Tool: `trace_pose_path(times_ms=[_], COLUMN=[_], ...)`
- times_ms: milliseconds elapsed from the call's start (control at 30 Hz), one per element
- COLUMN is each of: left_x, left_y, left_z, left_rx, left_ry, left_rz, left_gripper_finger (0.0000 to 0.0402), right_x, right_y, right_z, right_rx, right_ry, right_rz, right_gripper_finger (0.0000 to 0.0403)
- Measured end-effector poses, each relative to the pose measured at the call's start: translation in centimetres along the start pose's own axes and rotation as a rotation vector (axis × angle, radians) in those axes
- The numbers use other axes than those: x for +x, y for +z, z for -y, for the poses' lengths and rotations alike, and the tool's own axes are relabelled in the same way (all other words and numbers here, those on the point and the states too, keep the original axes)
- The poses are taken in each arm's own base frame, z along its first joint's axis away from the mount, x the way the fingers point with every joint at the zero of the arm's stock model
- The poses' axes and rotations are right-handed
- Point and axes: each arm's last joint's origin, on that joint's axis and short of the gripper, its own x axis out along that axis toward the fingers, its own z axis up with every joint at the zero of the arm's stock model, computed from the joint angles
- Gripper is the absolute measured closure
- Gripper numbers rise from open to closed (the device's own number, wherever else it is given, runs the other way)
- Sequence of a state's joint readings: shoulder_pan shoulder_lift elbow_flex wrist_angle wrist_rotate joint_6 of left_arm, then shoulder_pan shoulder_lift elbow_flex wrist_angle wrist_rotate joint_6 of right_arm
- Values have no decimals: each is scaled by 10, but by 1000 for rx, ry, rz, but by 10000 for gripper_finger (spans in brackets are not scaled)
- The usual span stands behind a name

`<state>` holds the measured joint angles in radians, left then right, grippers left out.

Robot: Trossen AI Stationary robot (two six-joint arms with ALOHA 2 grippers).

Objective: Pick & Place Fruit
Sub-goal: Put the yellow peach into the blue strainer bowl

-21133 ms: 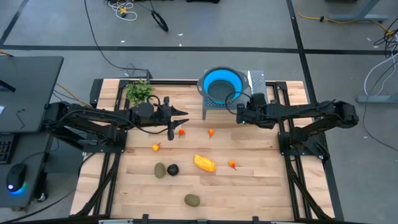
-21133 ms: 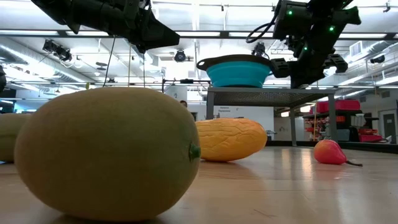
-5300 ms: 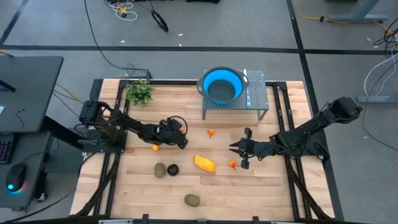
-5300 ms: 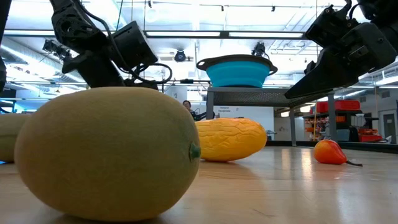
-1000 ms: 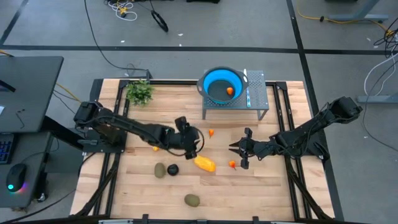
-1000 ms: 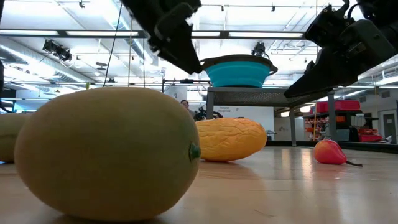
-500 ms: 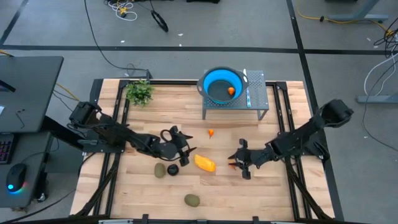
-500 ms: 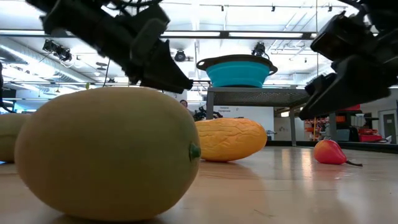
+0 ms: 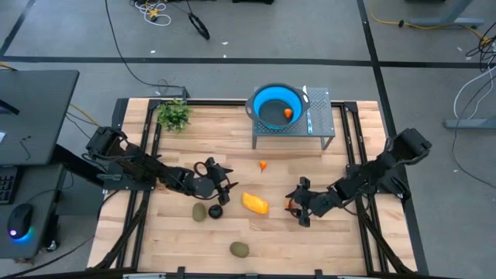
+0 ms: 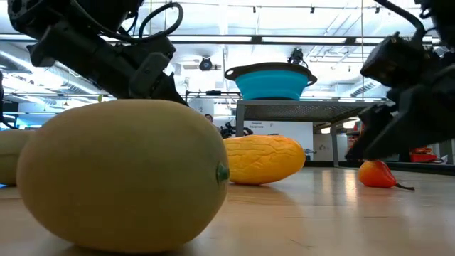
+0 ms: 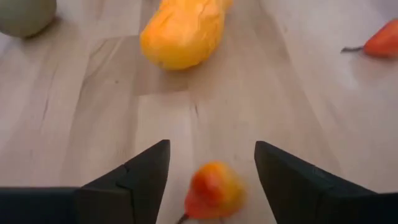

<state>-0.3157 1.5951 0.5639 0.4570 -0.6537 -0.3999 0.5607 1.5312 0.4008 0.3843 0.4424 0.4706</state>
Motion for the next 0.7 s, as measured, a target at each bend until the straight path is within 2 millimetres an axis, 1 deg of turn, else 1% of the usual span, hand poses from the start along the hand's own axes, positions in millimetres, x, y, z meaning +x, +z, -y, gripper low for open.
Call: trace_pose_path(times_ms=[300, 467, 567, 700], left_x=[-2, -3, -3, -3], left_y=[-4, -5, -5, -5], left_z=[-1, 1, 1, 1], left_rx=[3, 9, 8, 8], left_ry=[-5, -13, -11, -10], left_rz=[-7, -7, -7, -7], left_gripper_finger=[143, 143, 143, 143], right_x=[8, 10, 9, 8], right_y=[-17, -20, -22, -23], right_z=[-3, -4, -6, -7], right_rx=[52, 49, 29, 10], right_ry=[-63, -87, -97, -100], right_rz=[-51, -44, -38, -40], right_gripper_finger=[160, 164, 176, 204])
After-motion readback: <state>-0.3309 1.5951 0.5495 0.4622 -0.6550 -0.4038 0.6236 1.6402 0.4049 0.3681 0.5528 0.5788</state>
